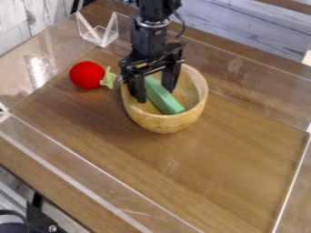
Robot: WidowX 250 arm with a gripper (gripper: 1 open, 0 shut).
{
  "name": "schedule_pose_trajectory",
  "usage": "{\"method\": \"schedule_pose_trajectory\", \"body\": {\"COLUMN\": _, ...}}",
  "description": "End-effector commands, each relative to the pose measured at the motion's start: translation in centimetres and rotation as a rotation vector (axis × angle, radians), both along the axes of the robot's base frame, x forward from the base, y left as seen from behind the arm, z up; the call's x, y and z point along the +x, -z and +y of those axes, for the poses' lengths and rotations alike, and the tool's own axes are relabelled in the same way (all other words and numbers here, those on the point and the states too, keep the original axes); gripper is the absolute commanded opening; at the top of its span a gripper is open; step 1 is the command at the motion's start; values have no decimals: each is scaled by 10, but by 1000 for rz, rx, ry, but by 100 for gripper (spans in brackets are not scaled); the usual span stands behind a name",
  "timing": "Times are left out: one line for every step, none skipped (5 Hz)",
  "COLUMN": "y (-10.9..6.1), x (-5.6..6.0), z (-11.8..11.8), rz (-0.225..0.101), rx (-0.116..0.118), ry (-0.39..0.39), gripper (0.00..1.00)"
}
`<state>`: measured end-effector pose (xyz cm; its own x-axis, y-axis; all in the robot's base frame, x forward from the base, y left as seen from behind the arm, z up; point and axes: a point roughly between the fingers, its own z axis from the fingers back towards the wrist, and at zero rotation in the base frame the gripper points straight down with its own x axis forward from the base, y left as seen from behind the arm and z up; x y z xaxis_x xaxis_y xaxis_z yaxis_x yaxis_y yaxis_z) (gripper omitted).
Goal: Remove the green block from the brown bowl and put it on the table
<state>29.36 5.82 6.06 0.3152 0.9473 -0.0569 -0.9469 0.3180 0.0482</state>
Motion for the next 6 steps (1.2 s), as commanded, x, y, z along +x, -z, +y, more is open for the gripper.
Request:
{"method": "schedule_pose_trajectory", "body": {"y": -8, "x": 8, "z": 16, "rz": -55, "rx": -5, "ry": 20, "gripper": 100}}
{"method": "schedule_pose_trajectory", "body": {"y": -3, "x": 8, "z": 24, "rz": -56, "rx": -12, "ry": 54, "gripper": 100}}
{"method": "schedule_pose_trajectory", "body": {"y": 4, "x": 9, "z": 31, "rz": -53, "rx": -15, "ry": 91, "gripper": 100}}
{"method": "schedule_pose_trajectory", "body": {"y": 11, "x": 8, "z": 39, "rz": -53, "rx": -21, "ry": 89, "gripper": 100}}
{"method": "schedule_pose_trajectory", "body": {"y": 18, "x": 8, "z": 46, "rz": -55, "rx": -25, "ry": 82, "gripper": 100}}
{"method": "schedule_pose_trajectory", "body": {"y": 23, "x": 8, "z": 31, "rz": -54, "rx": -24, "ry": 100, "gripper": 0}}
